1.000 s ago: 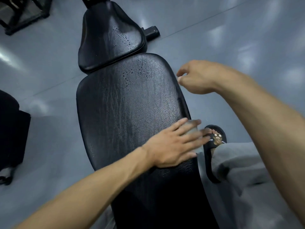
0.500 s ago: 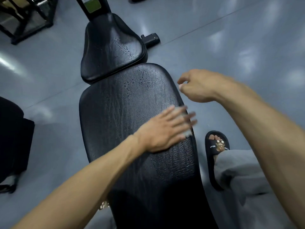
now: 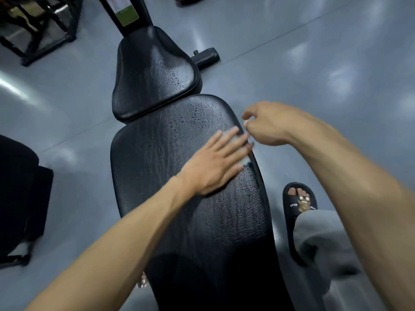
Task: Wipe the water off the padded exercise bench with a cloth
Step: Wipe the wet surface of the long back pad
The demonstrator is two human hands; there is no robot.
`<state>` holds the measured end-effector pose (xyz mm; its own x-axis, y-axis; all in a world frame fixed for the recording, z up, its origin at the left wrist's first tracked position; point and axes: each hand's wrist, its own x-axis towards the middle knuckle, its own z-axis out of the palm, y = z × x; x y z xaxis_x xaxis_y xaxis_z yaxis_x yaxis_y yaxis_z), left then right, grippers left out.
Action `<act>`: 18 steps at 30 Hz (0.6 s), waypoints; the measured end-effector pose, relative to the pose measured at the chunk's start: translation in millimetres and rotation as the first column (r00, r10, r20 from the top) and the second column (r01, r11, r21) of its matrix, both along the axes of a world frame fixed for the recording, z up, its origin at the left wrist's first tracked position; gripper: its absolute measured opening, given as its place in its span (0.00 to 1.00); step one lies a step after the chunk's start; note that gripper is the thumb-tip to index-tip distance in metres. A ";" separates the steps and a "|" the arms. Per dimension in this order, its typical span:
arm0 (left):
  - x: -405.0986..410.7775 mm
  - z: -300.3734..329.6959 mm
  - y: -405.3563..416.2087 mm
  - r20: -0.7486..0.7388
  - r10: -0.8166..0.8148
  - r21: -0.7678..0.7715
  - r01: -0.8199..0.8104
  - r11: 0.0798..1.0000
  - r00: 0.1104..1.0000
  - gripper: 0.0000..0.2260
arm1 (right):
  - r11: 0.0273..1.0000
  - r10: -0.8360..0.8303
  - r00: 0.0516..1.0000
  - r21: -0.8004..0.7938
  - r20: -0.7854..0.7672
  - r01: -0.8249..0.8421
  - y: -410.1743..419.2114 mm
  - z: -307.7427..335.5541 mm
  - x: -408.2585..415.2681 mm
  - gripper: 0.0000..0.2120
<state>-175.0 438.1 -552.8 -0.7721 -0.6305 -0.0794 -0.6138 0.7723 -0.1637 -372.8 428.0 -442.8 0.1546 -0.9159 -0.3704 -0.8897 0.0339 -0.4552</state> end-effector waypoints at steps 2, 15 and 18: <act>-6.9 1.4 -15.0 -0.066 0.167 0.006 -0.167 0.986 0.984 0.26 | 1.000 -0.005 1.000 -0.008 0.017 0.005 -1.4 -0.1 -1.0 0.18; -3.1 -1.0 52.1 -0.170 0.128 -0.061 -0.140 0.988 0.977 0.24 | 0.999 -0.030 0.999 0.038 0.018 0.030 -14.0 -11.8 -9.7 0.19; -2.7 -11.0 64.7 -0.182 0.143 -0.061 -0.156 0.986 0.973 0.23 | 0.999 -0.038 0.999 0.035 0.038 0.037 -16.5 -13.8 -8.5 0.19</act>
